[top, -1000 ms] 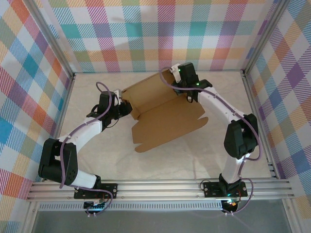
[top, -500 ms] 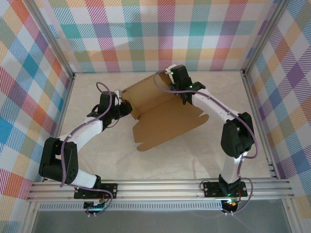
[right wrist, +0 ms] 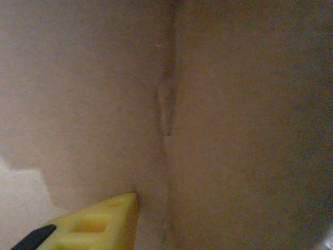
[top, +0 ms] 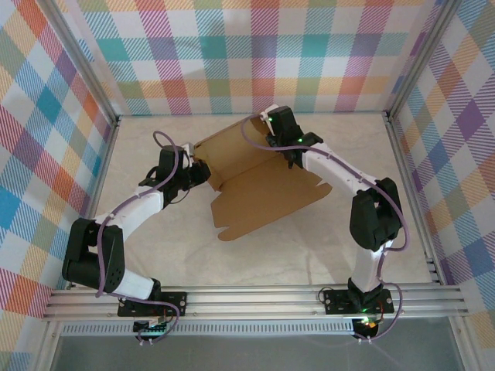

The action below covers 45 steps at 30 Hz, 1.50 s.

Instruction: Fold the paper box

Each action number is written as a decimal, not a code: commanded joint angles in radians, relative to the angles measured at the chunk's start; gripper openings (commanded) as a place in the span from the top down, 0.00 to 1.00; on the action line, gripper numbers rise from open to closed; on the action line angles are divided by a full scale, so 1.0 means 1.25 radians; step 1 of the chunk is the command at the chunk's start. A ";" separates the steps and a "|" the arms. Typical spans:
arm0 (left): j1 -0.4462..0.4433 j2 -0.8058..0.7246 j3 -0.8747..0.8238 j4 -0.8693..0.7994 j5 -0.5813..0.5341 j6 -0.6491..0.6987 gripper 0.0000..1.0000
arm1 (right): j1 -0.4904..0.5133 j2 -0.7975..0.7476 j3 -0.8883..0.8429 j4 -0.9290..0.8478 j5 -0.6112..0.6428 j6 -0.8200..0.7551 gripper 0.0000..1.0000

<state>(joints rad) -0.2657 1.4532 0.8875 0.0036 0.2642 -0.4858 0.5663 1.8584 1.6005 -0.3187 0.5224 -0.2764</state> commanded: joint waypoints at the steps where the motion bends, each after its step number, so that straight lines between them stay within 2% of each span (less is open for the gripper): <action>1: -0.011 -0.002 0.028 0.061 0.058 0.003 1.00 | 0.016 -0.024 -0.013 0.002 -0.072 0.018 0.55; 12: -0.010 0.017 0.045 0.018 0.032 0.000 1.00 | -0.004 -0.087 -0.057 0.007 -0.136 0.070 0.17; 18: -0.011 0.023 0.052 0.012 0.028 -0.004 1.00 | -0.041 -0.144 -0.097 -0.003 -0.192 0.129 0.08; 28: -0.011 0.042 0.062 0.011 0.030 -0.019 1.00 | -0.063 -0.209 -0.126 -0.028 -0.239 0.192 0.02; 38: -0.011 0.069 0.082 -0.009 0.024 -0.012 1.00 | -0.091 -0.291 -0.136 -0.022 -0.381 0.258 0.02; 41: -0.010 0.071 0.082 -0.004 0.030 -0.003 1.00 | -0.129 -0.322 -0.171 0.025 -0.457 0.327 0.03; 45: -0.008 0.067 0.077 0.010 0.037 0.008 1.00 | -0.227 -0.362 -0.223 0.088 -0.576 0.453 0.05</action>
<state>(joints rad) -0.2718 1.5326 0.9623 0.0002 0.2798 -0.4889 0.3508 1.4387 1.3529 -0.2901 -0.0563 0.1459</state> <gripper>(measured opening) 0.064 0.957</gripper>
